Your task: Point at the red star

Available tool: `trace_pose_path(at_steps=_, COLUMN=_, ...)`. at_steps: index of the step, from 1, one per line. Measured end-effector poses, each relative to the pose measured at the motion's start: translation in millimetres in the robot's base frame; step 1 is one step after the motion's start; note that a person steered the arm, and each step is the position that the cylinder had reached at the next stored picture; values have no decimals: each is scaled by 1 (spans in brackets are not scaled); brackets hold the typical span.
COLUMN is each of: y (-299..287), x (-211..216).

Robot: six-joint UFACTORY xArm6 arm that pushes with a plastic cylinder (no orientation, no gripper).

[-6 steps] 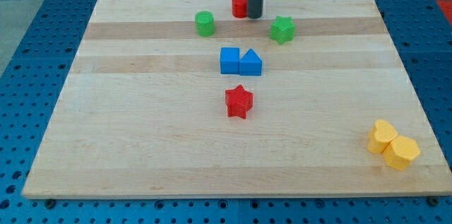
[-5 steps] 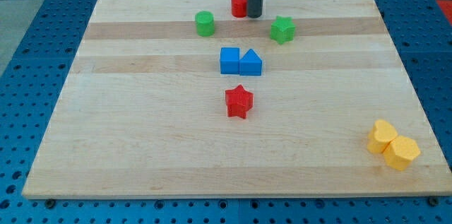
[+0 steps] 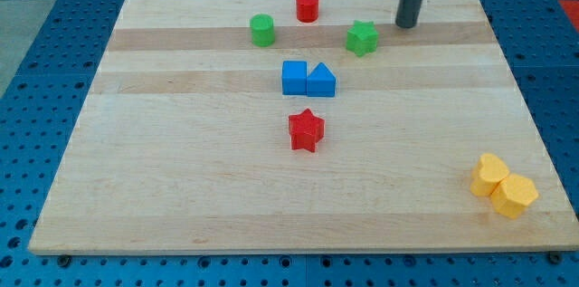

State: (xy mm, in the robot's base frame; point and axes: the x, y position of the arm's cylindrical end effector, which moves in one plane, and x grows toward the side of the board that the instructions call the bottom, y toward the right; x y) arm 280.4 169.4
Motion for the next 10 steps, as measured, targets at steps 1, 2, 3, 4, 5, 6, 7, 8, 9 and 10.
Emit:
trace_pose_path(at_steps=1, y=0, x=33)
trace_pose_path(at_steps=2, y=0, x=79)
trace_pose_path(at_steps=3, y=0, x=131)
trace_pose_path(at_steps=4, y=-3, x=176)
trace_pose_path(at_steps=5, y=-28, x=201)
trace_pose_path(at_steps=6, y=-62, x=216)
trace_pose_path(at_steps=7, y=-91, x=225)
trace_pose_path(at_steps=8, y=-117, x=225)
trace_pose_path(at_steps=9, y=-133, x=224)
trace_pose_path(at_steps=10, y=-152, x=219)
